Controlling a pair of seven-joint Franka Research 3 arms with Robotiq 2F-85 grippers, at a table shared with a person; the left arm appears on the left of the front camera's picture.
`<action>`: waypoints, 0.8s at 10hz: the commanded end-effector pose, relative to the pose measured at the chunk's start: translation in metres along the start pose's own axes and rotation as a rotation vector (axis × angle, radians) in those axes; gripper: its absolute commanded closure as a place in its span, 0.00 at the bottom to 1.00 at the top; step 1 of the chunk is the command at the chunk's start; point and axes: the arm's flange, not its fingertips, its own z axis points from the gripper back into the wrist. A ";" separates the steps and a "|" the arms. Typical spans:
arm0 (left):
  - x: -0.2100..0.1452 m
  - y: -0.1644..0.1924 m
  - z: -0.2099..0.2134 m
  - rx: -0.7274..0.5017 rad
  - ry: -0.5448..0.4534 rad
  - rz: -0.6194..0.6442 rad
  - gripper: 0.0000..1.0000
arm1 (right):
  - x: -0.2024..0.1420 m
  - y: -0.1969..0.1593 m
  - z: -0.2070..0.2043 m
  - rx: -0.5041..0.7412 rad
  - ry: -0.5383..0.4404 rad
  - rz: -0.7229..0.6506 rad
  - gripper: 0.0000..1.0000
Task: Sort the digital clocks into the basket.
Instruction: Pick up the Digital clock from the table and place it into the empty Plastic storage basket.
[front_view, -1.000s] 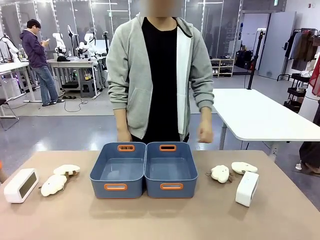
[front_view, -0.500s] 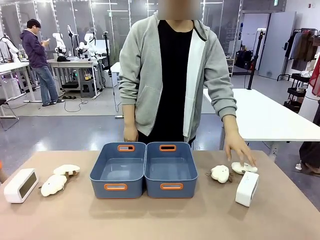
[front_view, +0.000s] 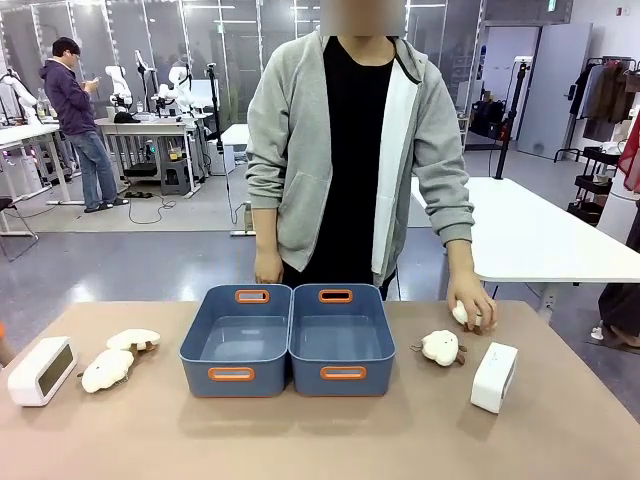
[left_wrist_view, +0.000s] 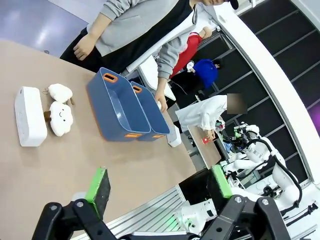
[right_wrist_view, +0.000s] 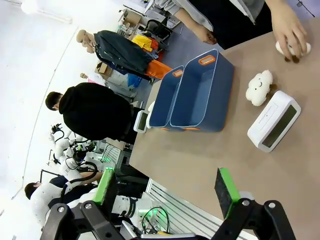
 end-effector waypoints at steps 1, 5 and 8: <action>0.000 -0.001 0.001 -0.017 -0.004 -0.014 0.00 | 0.001 -0.001 0.000 0.009 -0.002 0.013 0.00; 0.000 -0.001 0.001 -0.017 -0.004 -0.014 0.00 | 0.001 -0.001 0.000 0.009 -0.002 0.013 0.00; 0.000 -0.001 0.001 -0.017 -0.004 -0.014 0.00 | 0.001 -0.001 0.000 0.009 -0.002 0.013 0.00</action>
